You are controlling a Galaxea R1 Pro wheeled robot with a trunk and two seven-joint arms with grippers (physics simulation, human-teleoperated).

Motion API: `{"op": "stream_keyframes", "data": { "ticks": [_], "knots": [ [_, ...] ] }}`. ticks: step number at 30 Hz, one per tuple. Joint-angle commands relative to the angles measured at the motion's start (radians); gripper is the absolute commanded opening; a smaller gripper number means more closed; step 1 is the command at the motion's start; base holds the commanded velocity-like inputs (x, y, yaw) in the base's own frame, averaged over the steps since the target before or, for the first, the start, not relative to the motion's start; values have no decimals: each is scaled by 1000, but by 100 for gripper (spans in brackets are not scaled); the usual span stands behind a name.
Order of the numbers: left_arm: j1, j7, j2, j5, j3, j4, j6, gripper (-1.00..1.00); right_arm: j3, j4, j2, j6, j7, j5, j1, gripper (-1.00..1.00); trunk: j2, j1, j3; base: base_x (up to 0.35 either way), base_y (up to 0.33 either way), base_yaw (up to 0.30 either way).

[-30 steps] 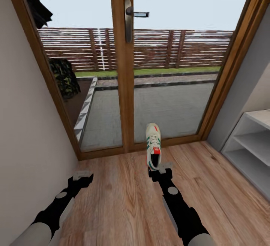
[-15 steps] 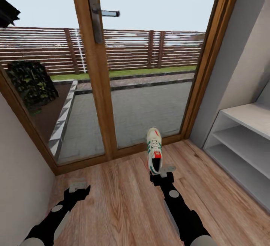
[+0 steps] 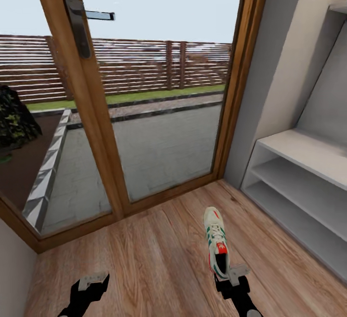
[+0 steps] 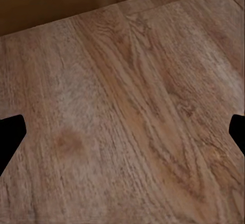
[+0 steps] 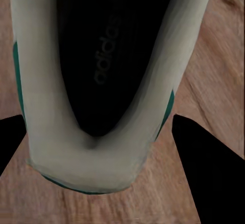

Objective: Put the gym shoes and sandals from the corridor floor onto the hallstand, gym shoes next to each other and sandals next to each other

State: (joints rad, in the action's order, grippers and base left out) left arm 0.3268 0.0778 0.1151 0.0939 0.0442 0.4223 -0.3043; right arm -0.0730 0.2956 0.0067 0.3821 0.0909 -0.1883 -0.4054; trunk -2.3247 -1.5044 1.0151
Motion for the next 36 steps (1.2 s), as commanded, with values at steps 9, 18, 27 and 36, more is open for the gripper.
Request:
{"op": "stream_keyframes", "data": {
  "ticks": [9, 18, 27, 36],
  "knots": [
    [-6, 10, 0, 39, 41, -112, -36, 100, 88, -127, -53, 92, 8, -7, 0, -100, 0, 0, -3, 1, 0, -290],
    [-24, 11, -1, 47, 45, -135, -81, 100, 123, -161, -59, 96, 7, -6, 0, -100, 0, 0, -7, 0, 0, -290],
    [-28, 21, -7, 47, 44, -138, -123, 100, 126, -164, -59, 97, 7, -6, 0, -100, 0, 0, -10, 0, 0, -290],
    [-32, 23, -5, 46, 44, -138, -129, 100, 125, -165, -57, 95, 7, -6, 0, -100, 0, 0, -11, 0, 0, -291]
  ]
}}
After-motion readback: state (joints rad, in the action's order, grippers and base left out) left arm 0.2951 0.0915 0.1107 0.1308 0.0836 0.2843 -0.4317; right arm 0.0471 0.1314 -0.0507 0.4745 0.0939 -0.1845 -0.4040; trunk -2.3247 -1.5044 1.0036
